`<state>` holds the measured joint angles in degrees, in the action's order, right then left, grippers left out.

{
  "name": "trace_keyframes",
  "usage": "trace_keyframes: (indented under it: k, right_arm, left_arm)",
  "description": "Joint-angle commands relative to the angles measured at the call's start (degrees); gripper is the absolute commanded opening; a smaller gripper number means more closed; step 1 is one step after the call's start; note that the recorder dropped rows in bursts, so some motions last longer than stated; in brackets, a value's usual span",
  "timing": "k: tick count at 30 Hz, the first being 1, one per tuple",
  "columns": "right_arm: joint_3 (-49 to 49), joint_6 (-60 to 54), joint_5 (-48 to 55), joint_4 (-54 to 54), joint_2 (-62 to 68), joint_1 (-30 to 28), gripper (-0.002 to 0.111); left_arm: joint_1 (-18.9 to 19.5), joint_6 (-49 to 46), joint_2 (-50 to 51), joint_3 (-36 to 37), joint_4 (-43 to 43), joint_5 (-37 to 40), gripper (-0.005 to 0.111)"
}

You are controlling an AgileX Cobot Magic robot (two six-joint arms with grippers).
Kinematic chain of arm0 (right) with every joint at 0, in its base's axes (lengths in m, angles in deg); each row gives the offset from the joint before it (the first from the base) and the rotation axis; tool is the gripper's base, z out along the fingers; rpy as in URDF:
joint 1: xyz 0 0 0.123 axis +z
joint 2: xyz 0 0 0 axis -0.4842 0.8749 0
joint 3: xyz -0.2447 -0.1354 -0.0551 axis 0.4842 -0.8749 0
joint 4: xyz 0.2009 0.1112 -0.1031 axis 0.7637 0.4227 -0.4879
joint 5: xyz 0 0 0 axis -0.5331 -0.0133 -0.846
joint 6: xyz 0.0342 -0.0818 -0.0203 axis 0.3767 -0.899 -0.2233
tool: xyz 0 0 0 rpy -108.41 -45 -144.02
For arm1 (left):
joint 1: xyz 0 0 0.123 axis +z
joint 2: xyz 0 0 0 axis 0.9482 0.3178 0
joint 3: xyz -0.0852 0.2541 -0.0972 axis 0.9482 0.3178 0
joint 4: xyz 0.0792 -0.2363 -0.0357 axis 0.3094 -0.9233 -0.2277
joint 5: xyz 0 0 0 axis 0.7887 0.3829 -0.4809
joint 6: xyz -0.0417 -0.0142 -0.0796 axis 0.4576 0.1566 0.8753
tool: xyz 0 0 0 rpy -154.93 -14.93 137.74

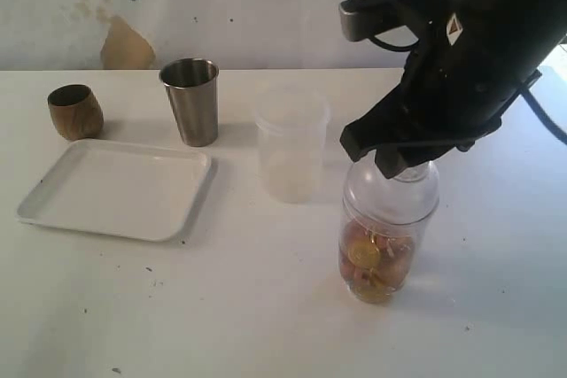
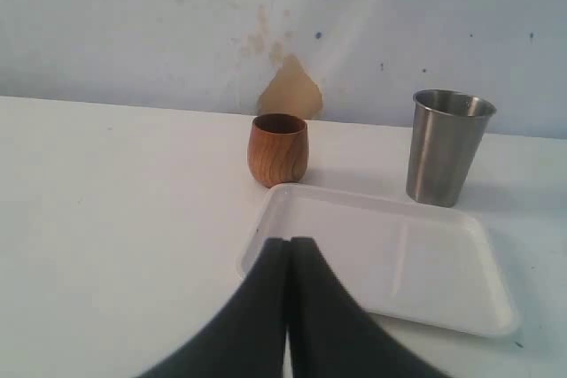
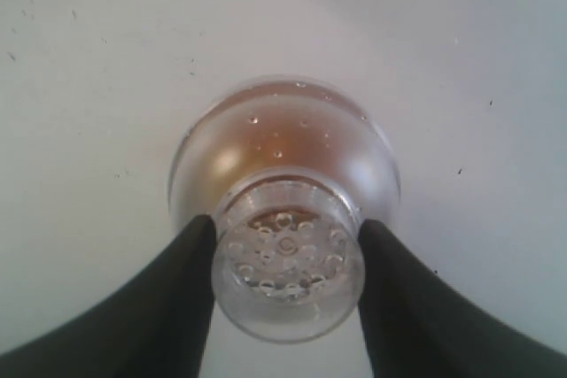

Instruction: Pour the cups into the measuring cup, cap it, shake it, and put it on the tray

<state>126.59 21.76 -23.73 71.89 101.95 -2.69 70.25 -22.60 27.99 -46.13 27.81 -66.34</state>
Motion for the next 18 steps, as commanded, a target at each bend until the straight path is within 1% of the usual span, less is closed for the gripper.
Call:
trace_keyframes:
  k: [1,12,15,18]
  right_arm:
    - [-0.9,-0.18,1.0,-0.43,2.33,-0.68,0.0]
    - [-0.9,-0.18,0.12,-0.75,1.97,-0.68,0.0]
    - [-0.9,-0.9,-0.1,-0.79,1.48,-0.68,0.008]
    - [-0.9,-1.58,-0.08,-0.79,0.98,-0.68,0.023]
  left_arm:
    - [-0.04,0.21,-0.27,0.25,0.23,-0.81,0.0]
    - [-0.04,0.21,-0.27,0.25,0.23,-0.81,0.0]
    - [-0.04,0.21,-0.27,0.25,0.23,-0.81,0.0]
    - [-0.04,0.21,-0.27,0.25,0.23,-0.81,0.0]
